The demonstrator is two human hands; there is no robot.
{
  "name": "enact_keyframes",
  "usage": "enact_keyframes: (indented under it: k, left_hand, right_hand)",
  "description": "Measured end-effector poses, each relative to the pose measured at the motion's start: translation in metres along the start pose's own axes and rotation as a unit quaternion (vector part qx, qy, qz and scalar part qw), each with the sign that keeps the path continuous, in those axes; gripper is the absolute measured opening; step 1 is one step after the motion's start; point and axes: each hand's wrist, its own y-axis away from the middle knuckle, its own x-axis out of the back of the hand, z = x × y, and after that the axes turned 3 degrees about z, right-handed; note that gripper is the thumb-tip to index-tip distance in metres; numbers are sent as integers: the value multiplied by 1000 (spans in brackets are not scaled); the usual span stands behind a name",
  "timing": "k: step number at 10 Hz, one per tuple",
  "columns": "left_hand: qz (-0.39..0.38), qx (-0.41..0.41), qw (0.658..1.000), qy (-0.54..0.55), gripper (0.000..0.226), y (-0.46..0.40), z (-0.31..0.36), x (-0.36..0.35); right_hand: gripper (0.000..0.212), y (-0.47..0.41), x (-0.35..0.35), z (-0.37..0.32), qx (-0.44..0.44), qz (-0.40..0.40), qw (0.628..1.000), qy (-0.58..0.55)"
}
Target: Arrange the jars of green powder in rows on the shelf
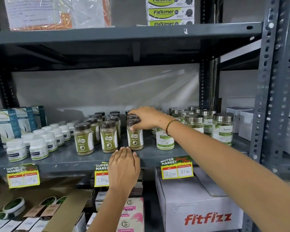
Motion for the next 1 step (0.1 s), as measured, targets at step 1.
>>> enact_keyframes:
  k: [1]
  left_hand:
    - [-12,6,1000,-2,54,-3,-1,-1]
  right_hand:
    - [64,6,2,7,6,42,999,2]
